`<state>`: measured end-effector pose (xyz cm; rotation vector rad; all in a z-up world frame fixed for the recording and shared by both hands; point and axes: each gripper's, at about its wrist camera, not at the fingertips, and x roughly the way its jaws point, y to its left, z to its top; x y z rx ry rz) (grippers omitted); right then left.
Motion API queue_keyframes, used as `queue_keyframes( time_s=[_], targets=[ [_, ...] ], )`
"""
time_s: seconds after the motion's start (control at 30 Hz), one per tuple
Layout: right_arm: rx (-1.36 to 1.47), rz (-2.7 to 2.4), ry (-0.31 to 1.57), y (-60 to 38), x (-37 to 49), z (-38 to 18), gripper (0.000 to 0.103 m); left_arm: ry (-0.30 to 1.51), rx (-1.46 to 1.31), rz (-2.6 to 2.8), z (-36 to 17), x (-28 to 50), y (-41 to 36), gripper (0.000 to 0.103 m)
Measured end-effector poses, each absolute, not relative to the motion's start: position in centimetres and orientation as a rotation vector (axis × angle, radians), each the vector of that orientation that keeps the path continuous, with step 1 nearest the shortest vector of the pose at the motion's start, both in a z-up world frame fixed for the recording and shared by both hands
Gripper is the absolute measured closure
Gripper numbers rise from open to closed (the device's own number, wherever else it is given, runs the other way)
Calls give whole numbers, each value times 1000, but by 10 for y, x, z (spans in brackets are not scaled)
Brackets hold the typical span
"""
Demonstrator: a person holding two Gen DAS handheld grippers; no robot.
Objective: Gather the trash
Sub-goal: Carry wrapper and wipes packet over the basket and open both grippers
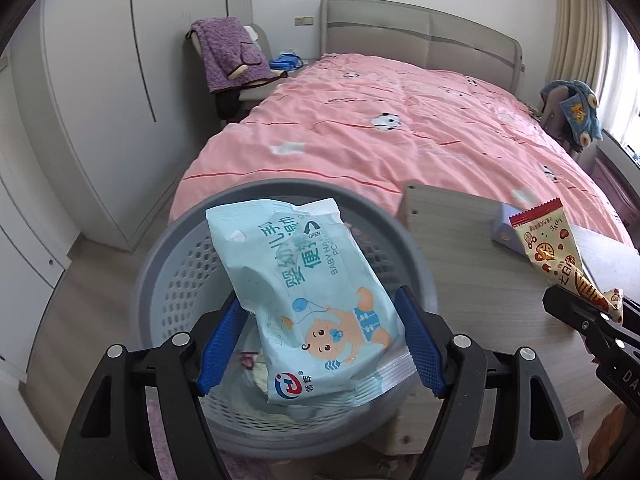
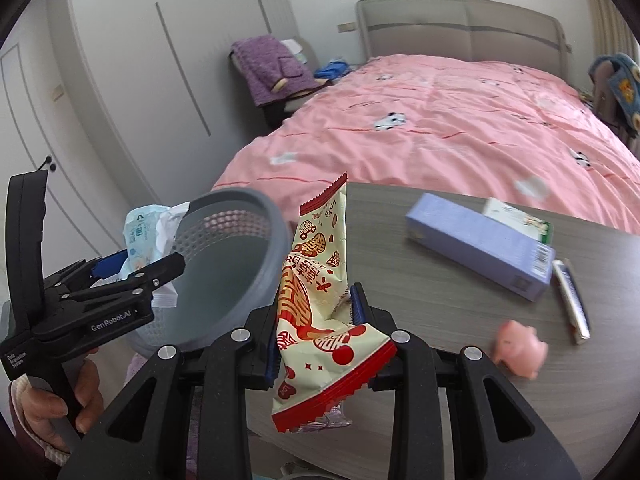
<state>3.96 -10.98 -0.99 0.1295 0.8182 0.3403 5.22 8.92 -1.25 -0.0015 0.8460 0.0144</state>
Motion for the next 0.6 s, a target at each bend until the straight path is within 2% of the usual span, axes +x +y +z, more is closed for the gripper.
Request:
queue_keyframes(
  time_s=[0.2,0.6],
  targets=[
    [84,405,860,-60,57,-18,73,846,-30,50,-20,55,129,31],
    [50,490,902,-5,88,-26,73,895,-72,82,-38,75,162,31]
  ],
)
